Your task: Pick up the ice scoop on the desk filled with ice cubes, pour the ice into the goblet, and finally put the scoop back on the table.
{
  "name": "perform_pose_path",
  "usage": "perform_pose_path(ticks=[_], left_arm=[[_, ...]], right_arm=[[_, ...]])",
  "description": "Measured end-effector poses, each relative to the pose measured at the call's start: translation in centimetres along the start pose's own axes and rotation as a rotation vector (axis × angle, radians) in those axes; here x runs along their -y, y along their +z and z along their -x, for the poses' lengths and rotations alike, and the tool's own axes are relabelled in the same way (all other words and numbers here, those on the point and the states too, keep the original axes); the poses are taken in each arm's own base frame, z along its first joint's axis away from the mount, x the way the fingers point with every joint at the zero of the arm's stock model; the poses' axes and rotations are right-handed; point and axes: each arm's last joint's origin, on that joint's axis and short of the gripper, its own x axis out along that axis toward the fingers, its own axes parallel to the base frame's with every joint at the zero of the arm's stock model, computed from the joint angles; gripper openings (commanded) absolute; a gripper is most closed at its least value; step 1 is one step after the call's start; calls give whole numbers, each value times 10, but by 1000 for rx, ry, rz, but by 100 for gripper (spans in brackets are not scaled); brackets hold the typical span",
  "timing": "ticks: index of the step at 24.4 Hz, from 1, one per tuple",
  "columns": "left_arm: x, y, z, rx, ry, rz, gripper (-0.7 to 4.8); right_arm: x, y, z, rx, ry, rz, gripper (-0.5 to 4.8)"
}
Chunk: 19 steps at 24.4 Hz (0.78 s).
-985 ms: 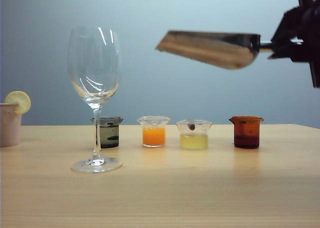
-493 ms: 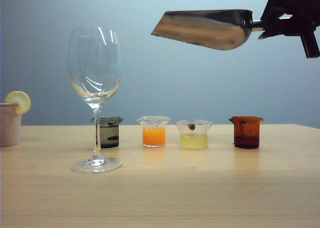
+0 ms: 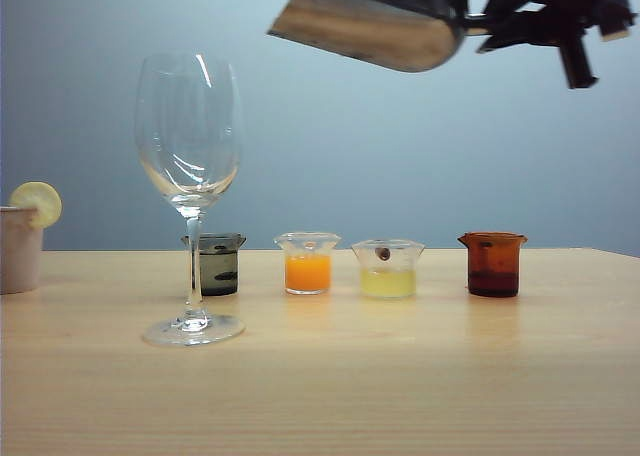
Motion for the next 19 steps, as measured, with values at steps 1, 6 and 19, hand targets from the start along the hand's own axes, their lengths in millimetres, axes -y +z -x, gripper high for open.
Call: perform_pose_path(ticks=[1, 6, 19], left_arm=[[0, 0, 0, 0, -1, -1, -6], [1, 6, 0, -38, 36, 1, -6], [1, 21, -8, -219, 100, -14, -6]], right_arm=[[-3, -1, -3, -10, 3, 2, -5], [-19, -5, -22, -61, 19, 13, -5], [-22, -21, -44, -144, -42, 96, -5]])
